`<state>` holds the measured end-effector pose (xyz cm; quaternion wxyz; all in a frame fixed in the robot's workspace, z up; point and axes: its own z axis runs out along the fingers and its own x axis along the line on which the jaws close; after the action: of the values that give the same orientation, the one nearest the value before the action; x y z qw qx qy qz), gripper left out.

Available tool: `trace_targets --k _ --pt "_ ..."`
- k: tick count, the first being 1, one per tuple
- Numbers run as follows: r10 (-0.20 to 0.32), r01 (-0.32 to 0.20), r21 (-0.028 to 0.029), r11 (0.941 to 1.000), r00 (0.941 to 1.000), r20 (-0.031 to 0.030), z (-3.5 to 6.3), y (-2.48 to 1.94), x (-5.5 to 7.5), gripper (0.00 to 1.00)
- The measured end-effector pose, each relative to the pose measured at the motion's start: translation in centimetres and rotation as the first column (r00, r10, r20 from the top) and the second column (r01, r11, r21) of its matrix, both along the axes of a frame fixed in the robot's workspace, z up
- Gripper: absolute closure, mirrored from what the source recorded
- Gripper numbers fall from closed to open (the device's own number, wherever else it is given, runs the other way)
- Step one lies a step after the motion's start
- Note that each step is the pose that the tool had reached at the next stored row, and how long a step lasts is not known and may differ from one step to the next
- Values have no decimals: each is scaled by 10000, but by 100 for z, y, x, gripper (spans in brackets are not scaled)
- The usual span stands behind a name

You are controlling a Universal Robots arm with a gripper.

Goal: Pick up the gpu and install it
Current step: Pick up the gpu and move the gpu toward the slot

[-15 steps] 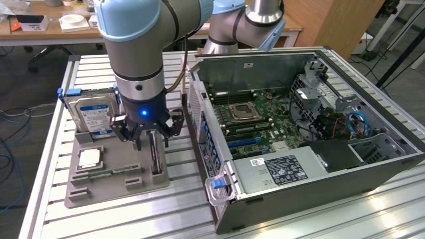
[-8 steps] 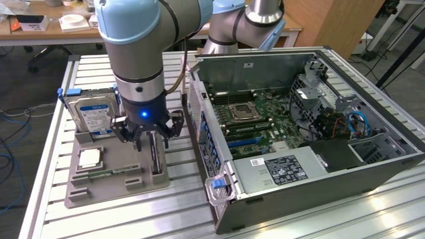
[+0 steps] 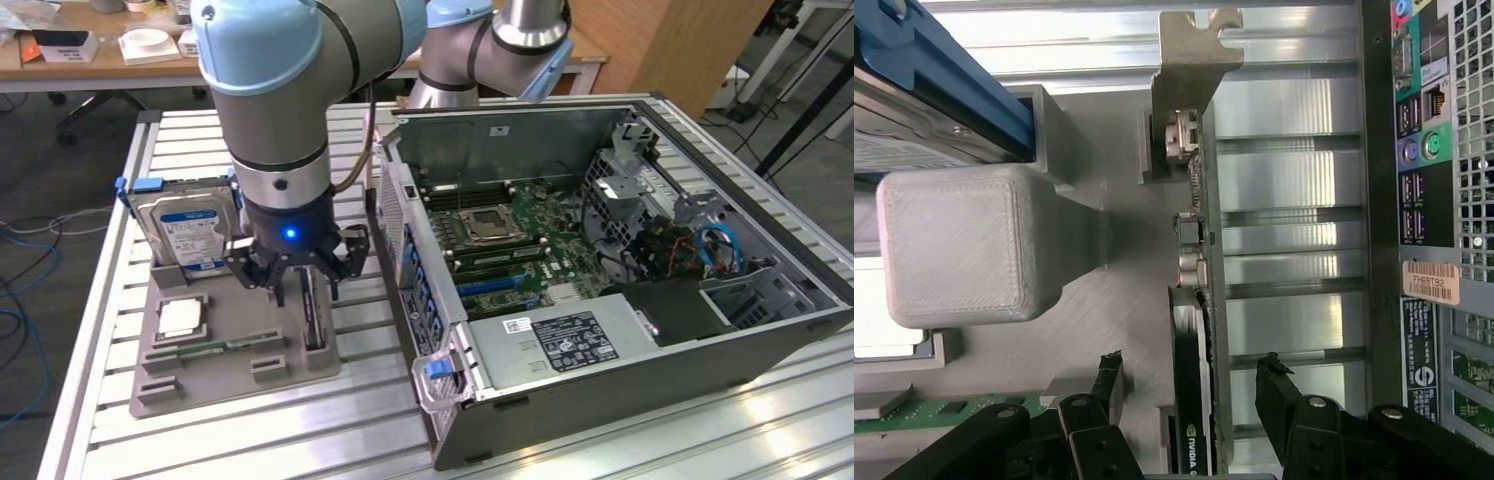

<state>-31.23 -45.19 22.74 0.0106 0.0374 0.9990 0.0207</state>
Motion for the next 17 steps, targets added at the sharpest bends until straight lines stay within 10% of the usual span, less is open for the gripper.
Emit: trace_targets --k 8,17 --pt "0 0 0 10000 10000 0 -3 0 0 34" --pt "0 0 0 10000 10000 0 -3 0 0 11"
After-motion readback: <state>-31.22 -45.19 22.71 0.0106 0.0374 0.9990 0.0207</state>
